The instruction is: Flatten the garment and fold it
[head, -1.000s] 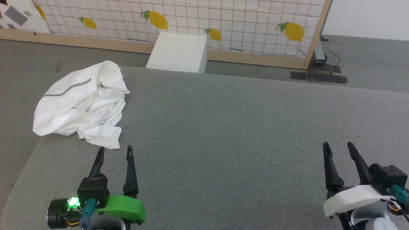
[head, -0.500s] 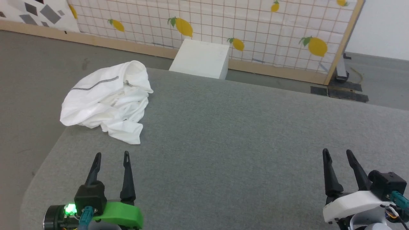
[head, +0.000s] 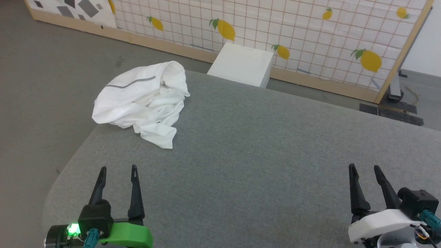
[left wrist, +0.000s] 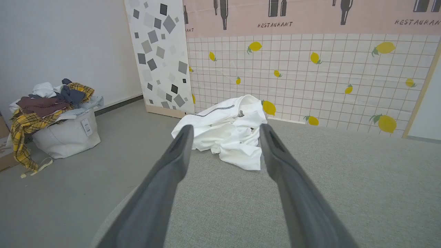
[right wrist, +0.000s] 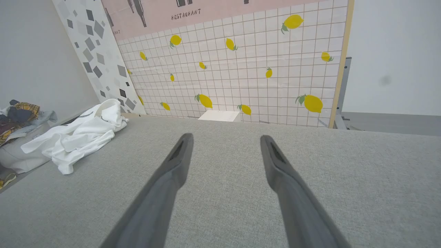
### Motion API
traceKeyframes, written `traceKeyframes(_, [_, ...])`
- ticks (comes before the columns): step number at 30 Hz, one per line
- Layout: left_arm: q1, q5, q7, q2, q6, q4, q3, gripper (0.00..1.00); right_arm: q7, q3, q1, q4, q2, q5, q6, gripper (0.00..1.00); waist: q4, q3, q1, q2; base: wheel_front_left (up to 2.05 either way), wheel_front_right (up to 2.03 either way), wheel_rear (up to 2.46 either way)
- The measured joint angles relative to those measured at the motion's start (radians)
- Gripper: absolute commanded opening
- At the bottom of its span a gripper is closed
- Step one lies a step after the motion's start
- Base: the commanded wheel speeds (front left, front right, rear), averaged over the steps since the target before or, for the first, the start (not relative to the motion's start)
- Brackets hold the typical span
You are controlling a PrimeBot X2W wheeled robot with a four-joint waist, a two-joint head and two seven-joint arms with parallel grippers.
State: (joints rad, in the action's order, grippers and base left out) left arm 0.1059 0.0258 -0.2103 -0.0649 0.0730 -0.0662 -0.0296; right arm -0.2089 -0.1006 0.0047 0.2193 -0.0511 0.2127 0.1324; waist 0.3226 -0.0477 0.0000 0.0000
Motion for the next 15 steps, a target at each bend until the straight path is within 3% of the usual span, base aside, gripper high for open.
traceKeyframes(15, [0.002, 0.002, -0.030, 0.000, 0.017, -0.006, -0.002, 1.00, -0.030, -0.023, 0.000, 0.026, 0.000, 0.010, 0.000, 1.00, 0.050, 0.008, 0.0000, 0.0000, 0.00, 0.00, 0.00])
